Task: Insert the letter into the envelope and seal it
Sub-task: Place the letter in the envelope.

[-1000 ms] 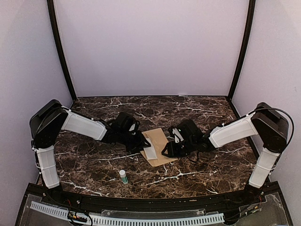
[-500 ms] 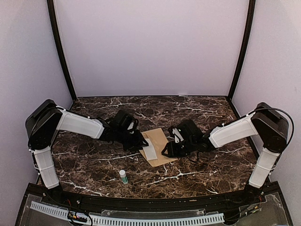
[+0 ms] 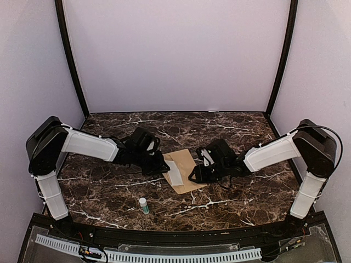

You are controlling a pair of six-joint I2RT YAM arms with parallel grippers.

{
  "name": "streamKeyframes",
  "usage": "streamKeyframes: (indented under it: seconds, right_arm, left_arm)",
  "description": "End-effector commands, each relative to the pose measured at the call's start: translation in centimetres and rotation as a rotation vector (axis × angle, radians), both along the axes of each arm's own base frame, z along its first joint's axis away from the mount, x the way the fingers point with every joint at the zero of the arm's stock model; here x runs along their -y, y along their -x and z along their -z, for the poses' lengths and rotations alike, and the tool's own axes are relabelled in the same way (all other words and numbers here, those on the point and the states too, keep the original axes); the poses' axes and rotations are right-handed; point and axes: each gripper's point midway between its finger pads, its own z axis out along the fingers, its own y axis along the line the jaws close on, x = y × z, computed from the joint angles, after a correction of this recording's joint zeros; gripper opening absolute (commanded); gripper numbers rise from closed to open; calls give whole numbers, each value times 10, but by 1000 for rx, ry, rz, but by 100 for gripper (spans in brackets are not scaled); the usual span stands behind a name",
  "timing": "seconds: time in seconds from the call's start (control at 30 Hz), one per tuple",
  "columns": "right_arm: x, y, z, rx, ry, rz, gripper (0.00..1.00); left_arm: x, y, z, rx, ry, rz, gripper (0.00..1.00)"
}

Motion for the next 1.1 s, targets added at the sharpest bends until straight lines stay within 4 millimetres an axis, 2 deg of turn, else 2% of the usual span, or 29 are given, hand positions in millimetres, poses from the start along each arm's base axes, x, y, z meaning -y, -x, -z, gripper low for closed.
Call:
streamKeyframes:
  seconds: [0.0,0.3,0.6,1.07]
  right_arm:
    - [1,9,10,-34,36,-4,42]
    - [1,9,9,-32,35,-6,43]
    - [0,9,9,-31,36,-8,43]
    - [-3,9,9,-37,23,-12,42]
  left_arm:
    - [0,3,-4,6,0,12,11]
    - [1,5,7,-17,-11,24,9]
    - [5,4,14,-29,-11,34,0]
    - [20,-1,15,-39,45,41,0]
